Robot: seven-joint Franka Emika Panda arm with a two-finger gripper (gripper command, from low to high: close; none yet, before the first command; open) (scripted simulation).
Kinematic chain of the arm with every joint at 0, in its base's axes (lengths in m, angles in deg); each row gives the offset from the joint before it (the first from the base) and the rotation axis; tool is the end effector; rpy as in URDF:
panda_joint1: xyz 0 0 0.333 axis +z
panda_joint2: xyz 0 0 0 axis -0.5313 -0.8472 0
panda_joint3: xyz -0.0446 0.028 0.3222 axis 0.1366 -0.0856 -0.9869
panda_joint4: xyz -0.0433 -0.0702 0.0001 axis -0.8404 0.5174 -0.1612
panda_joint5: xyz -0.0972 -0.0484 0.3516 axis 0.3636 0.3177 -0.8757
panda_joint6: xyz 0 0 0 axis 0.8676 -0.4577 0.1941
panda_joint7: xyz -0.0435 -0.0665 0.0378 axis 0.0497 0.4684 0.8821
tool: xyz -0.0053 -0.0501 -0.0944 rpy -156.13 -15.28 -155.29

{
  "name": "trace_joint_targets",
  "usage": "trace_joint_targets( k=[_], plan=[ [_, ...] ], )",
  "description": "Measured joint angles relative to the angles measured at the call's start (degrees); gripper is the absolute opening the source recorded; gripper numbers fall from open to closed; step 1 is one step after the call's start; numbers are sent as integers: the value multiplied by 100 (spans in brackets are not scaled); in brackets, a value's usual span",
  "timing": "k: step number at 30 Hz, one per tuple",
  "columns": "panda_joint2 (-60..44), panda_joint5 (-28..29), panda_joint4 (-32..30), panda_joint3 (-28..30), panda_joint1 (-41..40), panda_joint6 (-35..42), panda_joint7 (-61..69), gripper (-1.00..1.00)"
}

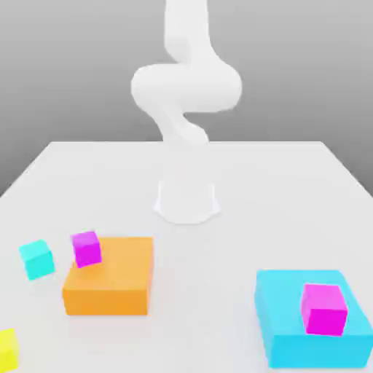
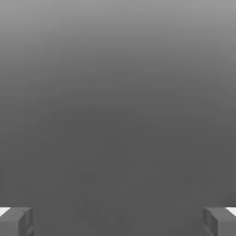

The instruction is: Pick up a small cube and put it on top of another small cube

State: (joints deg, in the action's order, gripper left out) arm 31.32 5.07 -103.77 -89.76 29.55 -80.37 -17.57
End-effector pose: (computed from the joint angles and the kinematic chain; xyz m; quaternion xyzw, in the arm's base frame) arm 0.3466 -0.0136 0.6929 -0.8409 0.4027 -0.3350 0.1362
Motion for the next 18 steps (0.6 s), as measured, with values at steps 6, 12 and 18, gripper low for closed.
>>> trace_joint_targets(
  k=[6, 12, 18],
  plan=[
    [-1283, 202, 116, -4, -586, -323, -819, 0],
    [-2531, 366, 231, 137, -1029, -632, -1591, 0],
    [-3775, 350, 342, 389, -1434, -952, -2238, 0]
  ],
)
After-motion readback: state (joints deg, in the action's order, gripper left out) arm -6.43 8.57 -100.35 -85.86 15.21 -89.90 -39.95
